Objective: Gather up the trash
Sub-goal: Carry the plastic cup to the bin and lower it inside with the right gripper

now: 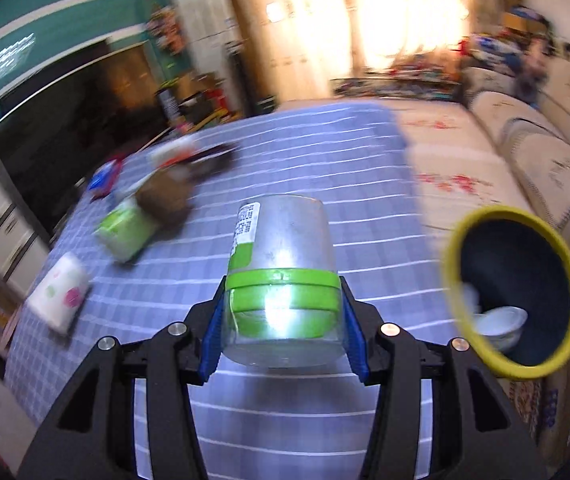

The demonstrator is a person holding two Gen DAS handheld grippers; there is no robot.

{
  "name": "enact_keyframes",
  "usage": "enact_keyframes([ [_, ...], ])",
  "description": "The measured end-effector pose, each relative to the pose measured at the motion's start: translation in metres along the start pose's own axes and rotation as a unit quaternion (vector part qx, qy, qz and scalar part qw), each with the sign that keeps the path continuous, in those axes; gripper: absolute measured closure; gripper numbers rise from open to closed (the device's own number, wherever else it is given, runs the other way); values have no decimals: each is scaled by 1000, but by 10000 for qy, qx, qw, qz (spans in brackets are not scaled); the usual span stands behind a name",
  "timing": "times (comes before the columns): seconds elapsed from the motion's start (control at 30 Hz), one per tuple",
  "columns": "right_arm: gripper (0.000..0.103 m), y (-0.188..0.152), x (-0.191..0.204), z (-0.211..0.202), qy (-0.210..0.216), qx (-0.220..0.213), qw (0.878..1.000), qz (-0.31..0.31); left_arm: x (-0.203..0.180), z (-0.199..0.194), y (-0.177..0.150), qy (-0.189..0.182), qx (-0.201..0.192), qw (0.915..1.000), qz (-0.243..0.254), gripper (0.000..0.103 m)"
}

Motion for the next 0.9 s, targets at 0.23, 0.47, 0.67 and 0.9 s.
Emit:
enact_keyframes([
  [0.23, 55, 4, -132, 22, -1259, 209, 9879, 879, -12, 21, -1, 44, 180, 9998, 60, 5],
  [0.47, 55, -16, -187, 82, -1658, 1011, 9754, 1044, -16, 42, -3, 118, 312, 9994, 74, 5],
  [0.67, 55, -31, -195, 112, -1783, 1383, 9690, 1005, -9, 56, -6, 225, 382, 9990, 88, 5],
  [0.9, 54, -29, -195, 106, -1809, 1267, 9699, 1030, 1, 66, -8, 308, 402, 9987, 33, 5],
])
Point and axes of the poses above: each gripper's, at about its wrist camera, not at the fingertips, and z roughly the way its jaws point, x to its left, y to its top, the point moved 5 cm from there along z, roughly the way its jaws point, and after that the axes turned 7 degrees about -y, right-handed, at the moved point
